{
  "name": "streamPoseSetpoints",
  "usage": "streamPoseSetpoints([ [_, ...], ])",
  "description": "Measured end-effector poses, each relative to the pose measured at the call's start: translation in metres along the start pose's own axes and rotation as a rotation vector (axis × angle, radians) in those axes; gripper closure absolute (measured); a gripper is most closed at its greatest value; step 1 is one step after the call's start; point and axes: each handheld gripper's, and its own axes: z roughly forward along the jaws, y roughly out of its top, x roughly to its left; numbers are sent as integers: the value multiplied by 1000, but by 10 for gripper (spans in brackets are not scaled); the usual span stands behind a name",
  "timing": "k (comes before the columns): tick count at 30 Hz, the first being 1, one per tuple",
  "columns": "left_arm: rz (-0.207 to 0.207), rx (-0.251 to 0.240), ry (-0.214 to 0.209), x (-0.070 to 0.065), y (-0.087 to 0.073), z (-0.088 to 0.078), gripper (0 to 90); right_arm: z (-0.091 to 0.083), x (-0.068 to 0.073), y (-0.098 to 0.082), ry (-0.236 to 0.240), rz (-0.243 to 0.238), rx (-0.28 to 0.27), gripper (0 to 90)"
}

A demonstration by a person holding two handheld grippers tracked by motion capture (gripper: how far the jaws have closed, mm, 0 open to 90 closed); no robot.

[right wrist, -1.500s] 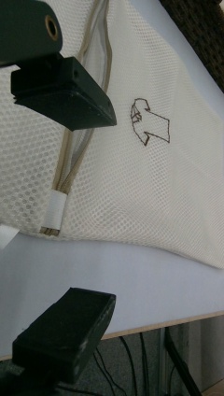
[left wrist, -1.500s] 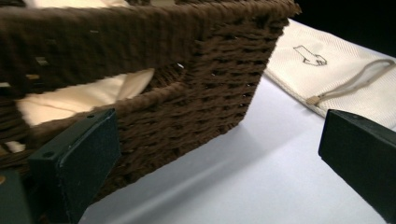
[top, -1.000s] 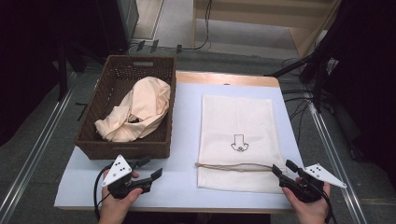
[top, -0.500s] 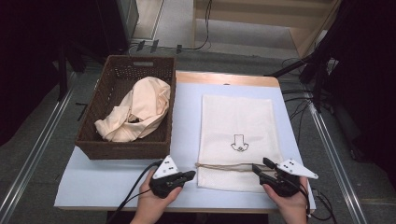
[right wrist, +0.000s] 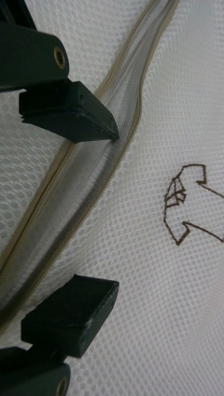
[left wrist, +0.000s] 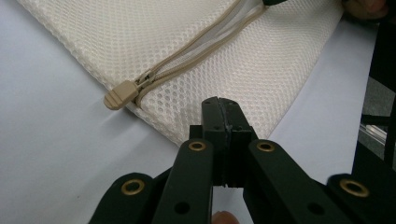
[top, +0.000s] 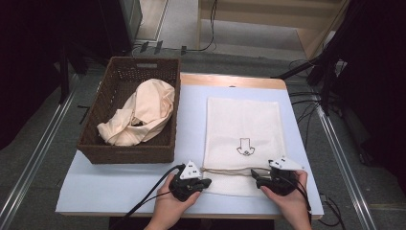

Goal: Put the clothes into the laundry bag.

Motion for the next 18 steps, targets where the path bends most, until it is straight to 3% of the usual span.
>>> streamPoseSetpoints([
  [3, -11, 9, -14, 2, 0, 0, 900, 4, -1, 9, 34, -36, 67, 268],
  [6, -26, 12, -27, 4, 1, 0, 900, 6, -2, 19, 55, -88, 132, 370],
  [8, -26, 9, -28, 4, 0, 0, 900, 10, -2, 22, 75, -106, 135, 453],
  [10, -23, 10, -28, 3, 0, 1, 900, 11, -3, 22, 79, -91, 106, 612],
  [13, -23, 10, -35, 4, 0, 0, 900, 11, -2, 23, 58, -61, 88, 760],
  [15, -15, 15, -32, 3, 1, 0, 900, 4, -1, 25, 52, -51, 14, 814],
  [18, -12, 15, -34, 3, 1, 0, 900, -19, -4, 29, 114, 47, -258, 820],
])
